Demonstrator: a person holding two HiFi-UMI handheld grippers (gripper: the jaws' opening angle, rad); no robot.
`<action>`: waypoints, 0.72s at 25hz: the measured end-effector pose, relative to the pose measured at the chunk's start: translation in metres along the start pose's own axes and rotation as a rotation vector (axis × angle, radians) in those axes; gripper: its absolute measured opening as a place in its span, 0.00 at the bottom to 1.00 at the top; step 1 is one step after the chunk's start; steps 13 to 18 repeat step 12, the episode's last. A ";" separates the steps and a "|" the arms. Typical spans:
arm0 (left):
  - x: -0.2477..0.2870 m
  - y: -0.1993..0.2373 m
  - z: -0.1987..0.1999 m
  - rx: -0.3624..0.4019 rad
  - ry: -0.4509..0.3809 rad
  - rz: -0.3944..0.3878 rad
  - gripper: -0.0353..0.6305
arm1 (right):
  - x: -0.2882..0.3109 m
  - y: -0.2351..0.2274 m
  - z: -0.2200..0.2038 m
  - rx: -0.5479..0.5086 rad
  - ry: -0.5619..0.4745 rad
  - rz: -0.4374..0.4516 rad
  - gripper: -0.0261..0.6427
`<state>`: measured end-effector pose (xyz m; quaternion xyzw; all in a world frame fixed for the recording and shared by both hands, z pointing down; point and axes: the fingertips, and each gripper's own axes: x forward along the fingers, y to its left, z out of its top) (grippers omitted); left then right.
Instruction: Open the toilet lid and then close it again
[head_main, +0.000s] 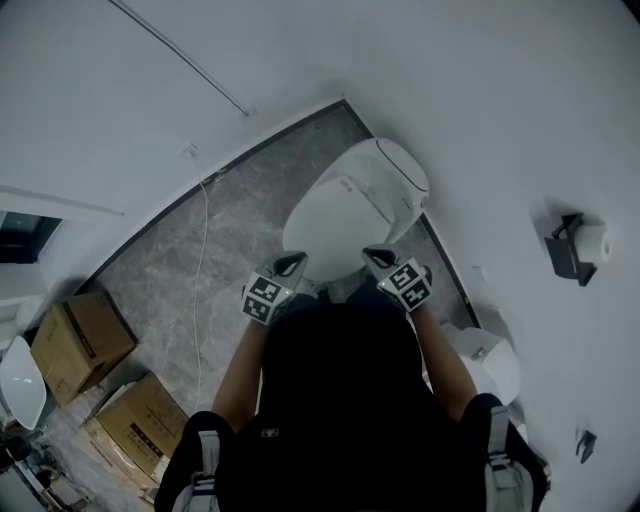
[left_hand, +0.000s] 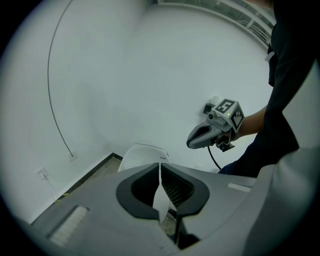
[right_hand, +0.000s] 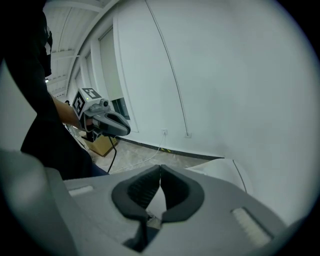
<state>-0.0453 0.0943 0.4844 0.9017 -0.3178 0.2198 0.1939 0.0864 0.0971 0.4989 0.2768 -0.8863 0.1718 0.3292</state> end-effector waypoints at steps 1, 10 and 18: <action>-0.001 0.000 0.001 -0.005 -0.003 0.006 0.09 | -0.001 0.000 -0.001 -0.003 0.001 0.004 0.04; 0.005 -0.003 0.007 -0.054 -0.019 0.037 0.09 | -0.011 -0.011 0.006 -0.026 -0.019 0.017 0.04; 0.009 -0.008 0.010 -0.051 -0.009 0.040 0.09 | -0.015 -0.015 0.007 -0.025 -0.027 0.022 0.04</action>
